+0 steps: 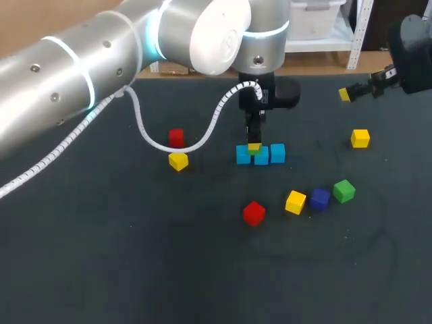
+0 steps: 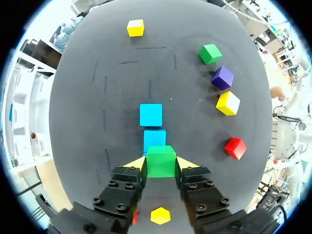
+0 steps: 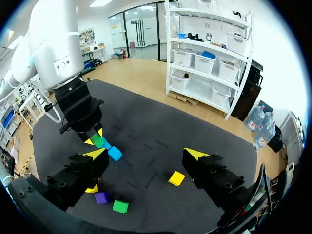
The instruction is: Place the blue cubes, place green cubes on the blue cubes, place the yellow cubes on the green cubes, then place the red cubes on the yellow cubes, and place purple cube on the red cubes.
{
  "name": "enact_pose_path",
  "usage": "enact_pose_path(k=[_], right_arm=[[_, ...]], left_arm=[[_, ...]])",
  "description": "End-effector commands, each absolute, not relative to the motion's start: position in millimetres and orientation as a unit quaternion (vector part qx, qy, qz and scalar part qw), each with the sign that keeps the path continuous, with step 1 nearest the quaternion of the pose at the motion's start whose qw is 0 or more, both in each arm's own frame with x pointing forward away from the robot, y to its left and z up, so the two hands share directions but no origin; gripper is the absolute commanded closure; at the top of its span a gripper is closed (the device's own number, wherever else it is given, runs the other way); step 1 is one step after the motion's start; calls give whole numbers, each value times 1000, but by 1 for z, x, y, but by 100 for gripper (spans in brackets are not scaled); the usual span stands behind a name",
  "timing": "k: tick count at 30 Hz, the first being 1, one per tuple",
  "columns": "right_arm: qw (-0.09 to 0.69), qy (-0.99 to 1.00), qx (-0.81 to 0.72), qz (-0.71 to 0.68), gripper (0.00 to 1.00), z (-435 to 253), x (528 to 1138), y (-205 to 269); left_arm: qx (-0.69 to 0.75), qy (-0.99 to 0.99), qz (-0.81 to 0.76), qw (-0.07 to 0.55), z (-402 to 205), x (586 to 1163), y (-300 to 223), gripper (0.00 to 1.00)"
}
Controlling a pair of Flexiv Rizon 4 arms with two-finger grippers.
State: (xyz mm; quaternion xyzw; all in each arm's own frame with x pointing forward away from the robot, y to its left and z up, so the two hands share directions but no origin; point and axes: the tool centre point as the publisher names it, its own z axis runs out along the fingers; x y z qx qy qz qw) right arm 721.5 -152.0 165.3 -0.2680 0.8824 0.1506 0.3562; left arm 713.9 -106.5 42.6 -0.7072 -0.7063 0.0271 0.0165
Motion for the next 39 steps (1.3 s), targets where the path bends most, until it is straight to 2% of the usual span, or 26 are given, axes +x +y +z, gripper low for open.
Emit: enact_pose_path(k=[1, 39], right_arm=[[358, 883, -266, 147, 0, 165, 720, -151], [358, 883, -266, 147, 0, 165, 720, -151]], left_arm=[[-706, -708, 29, 23, 41, 721, -107, 100], [-699, -714, 21, 36, 37, 721, -101, 100]])
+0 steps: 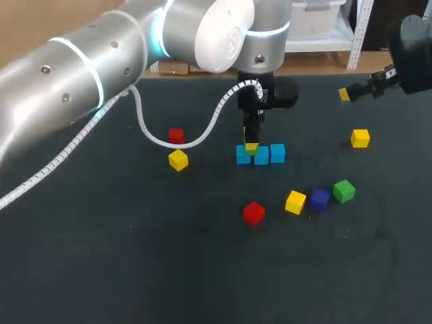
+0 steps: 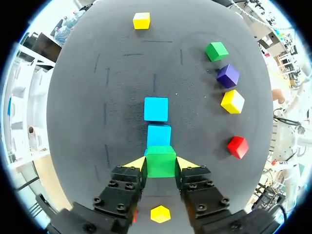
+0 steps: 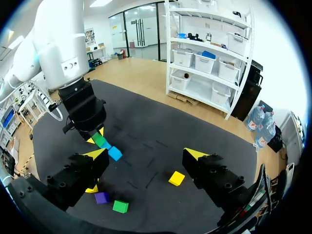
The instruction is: Place the blue cubes, place green cubes on the blue cubes, place the yellow cubes on the green cubes, then place the red cubes on the yellow cubes, and place purple cube on the red cubes.
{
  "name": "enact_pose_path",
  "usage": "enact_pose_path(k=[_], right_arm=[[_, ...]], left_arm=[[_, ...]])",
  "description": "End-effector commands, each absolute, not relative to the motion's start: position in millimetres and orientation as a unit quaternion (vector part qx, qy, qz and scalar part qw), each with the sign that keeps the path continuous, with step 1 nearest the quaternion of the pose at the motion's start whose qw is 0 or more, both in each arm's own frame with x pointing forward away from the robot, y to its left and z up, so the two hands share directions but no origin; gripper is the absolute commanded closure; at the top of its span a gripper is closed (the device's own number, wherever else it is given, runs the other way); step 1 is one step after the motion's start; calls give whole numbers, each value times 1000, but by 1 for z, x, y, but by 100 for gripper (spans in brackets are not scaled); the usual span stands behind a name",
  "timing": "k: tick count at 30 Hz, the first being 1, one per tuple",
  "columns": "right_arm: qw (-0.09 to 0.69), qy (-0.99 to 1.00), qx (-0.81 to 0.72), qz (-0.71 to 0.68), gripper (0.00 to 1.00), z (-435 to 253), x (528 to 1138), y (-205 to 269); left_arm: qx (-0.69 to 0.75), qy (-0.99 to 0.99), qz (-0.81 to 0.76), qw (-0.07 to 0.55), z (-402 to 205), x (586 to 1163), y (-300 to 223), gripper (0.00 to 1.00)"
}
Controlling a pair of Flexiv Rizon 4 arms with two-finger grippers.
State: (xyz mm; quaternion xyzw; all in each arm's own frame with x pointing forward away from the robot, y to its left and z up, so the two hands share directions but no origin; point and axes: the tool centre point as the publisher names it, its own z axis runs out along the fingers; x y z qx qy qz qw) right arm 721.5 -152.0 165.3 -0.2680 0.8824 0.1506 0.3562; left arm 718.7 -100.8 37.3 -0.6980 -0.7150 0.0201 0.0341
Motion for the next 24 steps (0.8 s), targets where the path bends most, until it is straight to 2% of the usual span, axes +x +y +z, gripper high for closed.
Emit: enact_pose_path(k=[1, 6, 7, 11, 13, 14, 15, 16, 20, 23, 24], right_arm=[[358, 883, -266, 147, 0, 165, 720, -151], [358, 883, -266, 147, 0, 165, 720, -151], [358, 883, -266, 147, 0, 165, 720, -151], [358, 883, -266, 147, 0, 165, 720, -151], [358, 883, -266, 147, 0, 165, 720, -151], [358, 883, -266, 147, 0, 165, 720, -151], [358, 883, -266, 147, 0, 165, 720, -151], [358, 883, -266, 147, 0, 165, 720, -151], [358, 883, -266, 147, 0, 165, 720, -151], [358, 883, -266, 147, 0, 165, 720, -151], [358, 883, -266, 147, 0, 165, 720, -151]], left_arm=[[-699, -714, 21, 36, 37, 721, -101, 100], [-700, -714, 21, 34, 37, 722, -101, 100], [-700, -713, 21, 34, 37, 722, -101, 89], [-701, -713, 21, 33, 37, 722, -101, 55], [-701, -712, 21, 32, 37, 721, -101, 31], [-702, -711, 21, 32, 37, 721, -101, 27], [-702, -711, 21, 32, 37, 721, -101, 14], [-702, -711, 21, 32, 37, 721, -101, 7], [-702, -712, 21, 32, 37, 721, -101, 1], [-701, -712, 21, 30, 37, 721, -101, 4], [-700, -713, 21, 29, 37, 721, -101, 9]])
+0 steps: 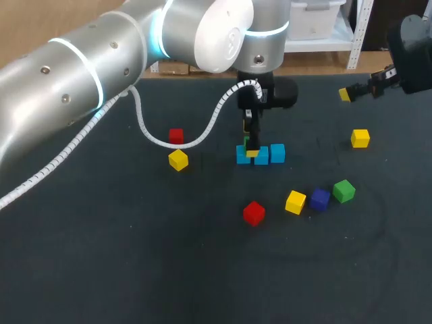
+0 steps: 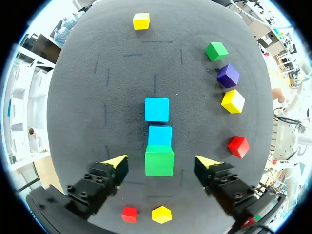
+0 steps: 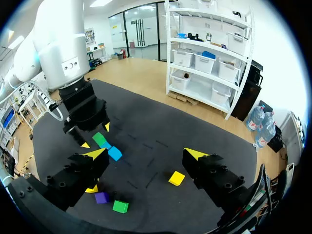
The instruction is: Place the blue cubes, place green cubes on the blue cubes, place the yellow cubes on the green cubes, then place the red cubes on the yellow cubes, and place purple cube on the red cubes.
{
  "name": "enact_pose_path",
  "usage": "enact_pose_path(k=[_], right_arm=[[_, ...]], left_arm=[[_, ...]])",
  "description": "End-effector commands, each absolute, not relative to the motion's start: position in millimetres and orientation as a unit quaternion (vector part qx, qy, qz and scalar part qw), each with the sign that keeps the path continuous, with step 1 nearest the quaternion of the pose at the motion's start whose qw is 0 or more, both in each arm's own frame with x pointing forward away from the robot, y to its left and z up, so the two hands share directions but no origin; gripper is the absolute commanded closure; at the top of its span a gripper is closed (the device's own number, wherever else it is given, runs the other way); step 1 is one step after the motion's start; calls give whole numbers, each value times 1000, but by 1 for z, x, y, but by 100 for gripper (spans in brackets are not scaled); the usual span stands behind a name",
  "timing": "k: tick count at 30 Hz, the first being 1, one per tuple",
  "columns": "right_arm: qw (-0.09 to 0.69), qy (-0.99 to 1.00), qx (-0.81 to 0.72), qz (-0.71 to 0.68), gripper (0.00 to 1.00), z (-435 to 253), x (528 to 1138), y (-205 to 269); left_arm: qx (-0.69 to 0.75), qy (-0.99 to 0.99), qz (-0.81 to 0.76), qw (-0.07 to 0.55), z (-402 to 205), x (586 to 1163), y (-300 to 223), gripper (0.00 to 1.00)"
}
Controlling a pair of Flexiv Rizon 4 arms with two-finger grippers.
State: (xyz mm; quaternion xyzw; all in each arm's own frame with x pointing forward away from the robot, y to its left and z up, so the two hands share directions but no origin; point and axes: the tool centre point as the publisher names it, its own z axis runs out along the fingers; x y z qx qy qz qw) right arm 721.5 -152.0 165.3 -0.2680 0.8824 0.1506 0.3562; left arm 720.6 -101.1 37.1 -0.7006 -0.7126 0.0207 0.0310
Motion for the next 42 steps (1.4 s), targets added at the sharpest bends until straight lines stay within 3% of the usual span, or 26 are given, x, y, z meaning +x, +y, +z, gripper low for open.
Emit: enact_pose_path(k=[1, 4, 6, 11, 20, 26, 28, 29, 30, 42], right_arm=[[358, 883, -266, 147, 0, 165, 720, -151], [358, 883, -266, 147, 0, 165, 720, -151], [358, 883, -266, 147, 0, 165, 720, -151], [358, 883, -266, 147, 0, 165, 720, -151], [358, 883, -266, 147, 0, 165, 720, -151], [358, 883, -266, 147, 0, 165, 720, -151], [358, 883, -266, 147, 0, 165, 720, -151], [358, 883, -266, 147, 0, 165, 720, -151], [358, 883, -266, 147, 0, 165, 720, -151], [358, 883, -266, 147, 0, 165, 720, -151]], left_arm=[[-699, -714, 21, 27, 37, 721, -101, 16], [-693, -721, 10, 18, 38, 722, -99, 52], [-691, -723, 8, 17, 39, 722, -98, 60], [-691, -722, 6, 16, 38, 723, -98, 65], [-694, -719, 7, 15, 37, 723, -99, 66], [-697, -717, 9, 9, 42, 721, -99, 61], [-698, -716, 10, 4, 44, 720, -99, 54], [-695, -719, 10, -5, 47, 719, -99, 22], [-692, -722, 9, -11, 51, 718, -97, 0], [-634, -771, -31, -48, 85, 699, -50, 0]])
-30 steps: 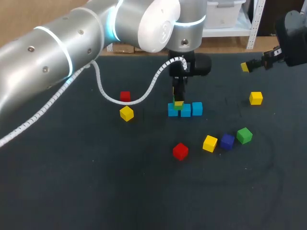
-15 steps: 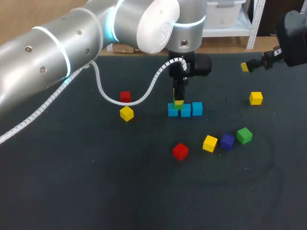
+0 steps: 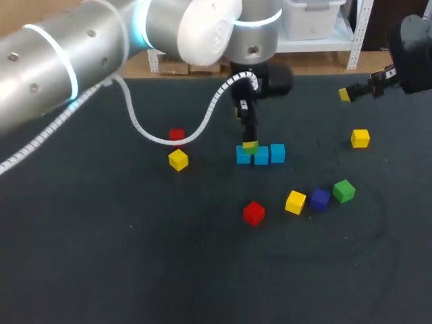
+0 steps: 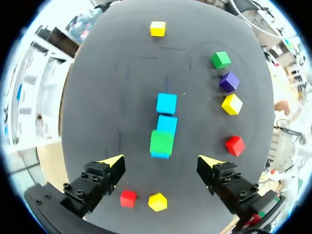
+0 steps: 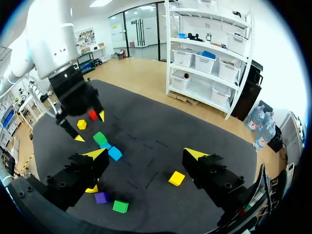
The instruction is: Place the blue cubes, place green cubes on the blue cubes, place the yellow cubes on the green cubes, then place the red cubes on the yellow cubes, and place purple cube on the red cubes.
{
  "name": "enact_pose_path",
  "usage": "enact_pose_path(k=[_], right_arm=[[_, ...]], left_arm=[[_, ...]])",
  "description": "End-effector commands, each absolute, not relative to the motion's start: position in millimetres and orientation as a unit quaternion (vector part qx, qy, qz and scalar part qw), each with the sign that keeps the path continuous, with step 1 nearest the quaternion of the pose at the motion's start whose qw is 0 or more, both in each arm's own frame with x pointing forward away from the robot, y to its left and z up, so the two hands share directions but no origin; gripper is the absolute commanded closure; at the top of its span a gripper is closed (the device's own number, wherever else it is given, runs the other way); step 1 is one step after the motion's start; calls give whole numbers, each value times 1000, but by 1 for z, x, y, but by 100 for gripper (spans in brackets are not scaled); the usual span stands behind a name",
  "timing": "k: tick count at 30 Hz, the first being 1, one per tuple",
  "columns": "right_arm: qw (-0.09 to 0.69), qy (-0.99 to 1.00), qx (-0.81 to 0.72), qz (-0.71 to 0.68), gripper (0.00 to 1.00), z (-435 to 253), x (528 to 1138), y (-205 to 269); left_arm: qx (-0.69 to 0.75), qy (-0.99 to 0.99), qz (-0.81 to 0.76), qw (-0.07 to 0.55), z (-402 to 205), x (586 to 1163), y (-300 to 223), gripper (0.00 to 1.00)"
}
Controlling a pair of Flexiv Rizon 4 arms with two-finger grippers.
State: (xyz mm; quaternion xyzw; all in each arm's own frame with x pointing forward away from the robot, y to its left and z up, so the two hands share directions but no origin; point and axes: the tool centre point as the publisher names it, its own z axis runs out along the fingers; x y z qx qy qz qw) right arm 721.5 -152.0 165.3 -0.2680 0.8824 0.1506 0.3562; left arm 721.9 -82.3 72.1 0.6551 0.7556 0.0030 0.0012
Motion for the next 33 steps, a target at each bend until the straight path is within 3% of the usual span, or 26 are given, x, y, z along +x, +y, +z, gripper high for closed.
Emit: enact_pose_path(k=[1, 12, 33], right_arm=[[358, 883, -266, 147, 0, 165, 720, -151], [358, 883, -266, 147, 0, 165, 720, -151], [358, 883, -266, 147, 0, 165, 720, -151]], left_arm=[[627, 776, 40, 55, 89, 696, -42, 0], [557, 821, 66, 105, 113, 669, 39, 0], [425, 856, 81, 282, 131, 646, 126, 0]])
